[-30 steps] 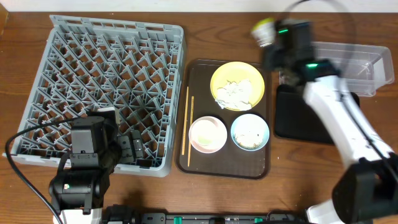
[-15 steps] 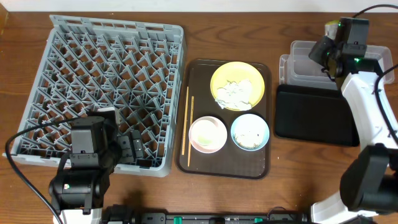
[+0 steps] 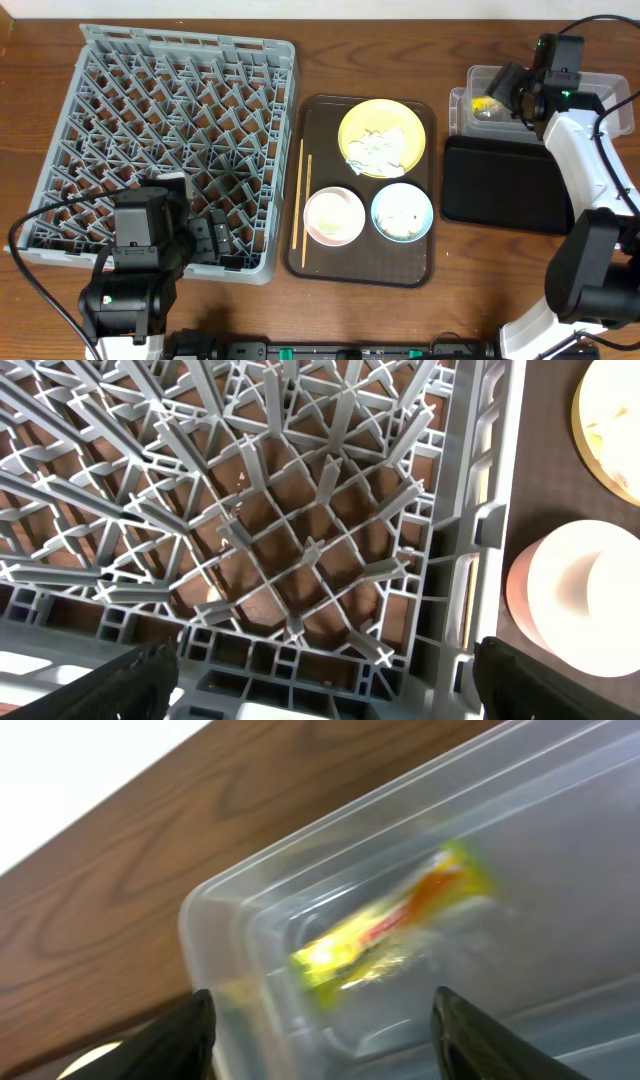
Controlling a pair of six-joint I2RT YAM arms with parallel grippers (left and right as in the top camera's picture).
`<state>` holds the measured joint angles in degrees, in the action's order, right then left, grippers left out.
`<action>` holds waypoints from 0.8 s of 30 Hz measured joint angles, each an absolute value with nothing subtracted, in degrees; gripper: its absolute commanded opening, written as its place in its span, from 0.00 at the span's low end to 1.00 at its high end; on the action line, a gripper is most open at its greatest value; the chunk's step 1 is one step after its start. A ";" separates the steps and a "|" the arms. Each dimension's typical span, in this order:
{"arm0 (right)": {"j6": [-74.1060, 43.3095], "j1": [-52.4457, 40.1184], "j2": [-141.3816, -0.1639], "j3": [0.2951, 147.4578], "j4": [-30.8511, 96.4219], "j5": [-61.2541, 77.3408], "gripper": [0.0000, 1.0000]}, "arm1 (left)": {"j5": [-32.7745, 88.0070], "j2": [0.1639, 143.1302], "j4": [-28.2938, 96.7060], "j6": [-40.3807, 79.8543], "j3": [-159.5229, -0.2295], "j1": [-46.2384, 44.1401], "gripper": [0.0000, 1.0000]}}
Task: Sort waste into correct bins and load items into the dishwasher
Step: 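Carry the wrapper with the right gripper and drop it into the clear bin, then move right gripper back to the yellow plate and grasp the tissue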
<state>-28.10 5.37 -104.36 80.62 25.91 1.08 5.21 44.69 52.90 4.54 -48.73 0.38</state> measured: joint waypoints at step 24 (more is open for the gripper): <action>-6.74 -20.56 -109.80 80.64 36.58 8.64 0.73 | 5.21 44.69 52.93 4.54 -48.73 0.38 0.94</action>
